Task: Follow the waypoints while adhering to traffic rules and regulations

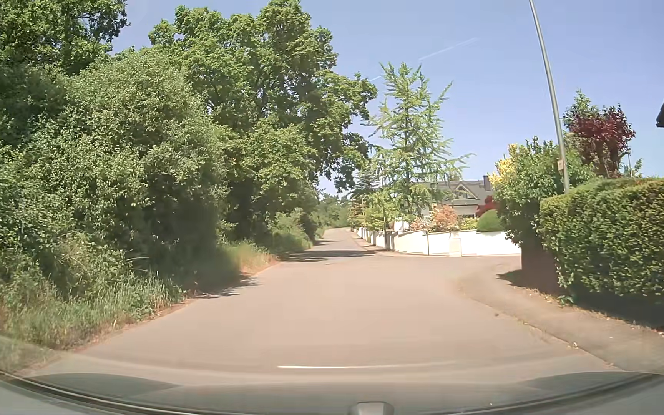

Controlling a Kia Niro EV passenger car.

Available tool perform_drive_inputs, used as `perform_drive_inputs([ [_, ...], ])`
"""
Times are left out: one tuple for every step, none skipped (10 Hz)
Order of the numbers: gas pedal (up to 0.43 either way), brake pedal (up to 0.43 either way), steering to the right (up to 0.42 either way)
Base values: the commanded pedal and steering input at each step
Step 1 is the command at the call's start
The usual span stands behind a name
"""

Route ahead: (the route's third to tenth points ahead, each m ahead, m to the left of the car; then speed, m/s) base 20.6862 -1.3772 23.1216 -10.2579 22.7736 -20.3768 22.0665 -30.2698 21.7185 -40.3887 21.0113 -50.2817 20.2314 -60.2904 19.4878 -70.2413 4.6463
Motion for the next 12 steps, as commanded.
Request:
perform_drive_inputs([
  [0.240,0.000,0.015],
  [0.138,0.000,0.017],
  [0.028,0.000,0.017],
  [0.020,0.000,0.019],
  [0.000,0.000,0.023],
  [0.000,0.000,0.027],
  [0.000,0.000,0.033],
  [0.000,0.000,0.036],
  [0.000,0.000,0.037],
  [0.000,0.000,0.039],
  [0.000,0.000,0.043],
  [0.000,0.000,0.047],
])
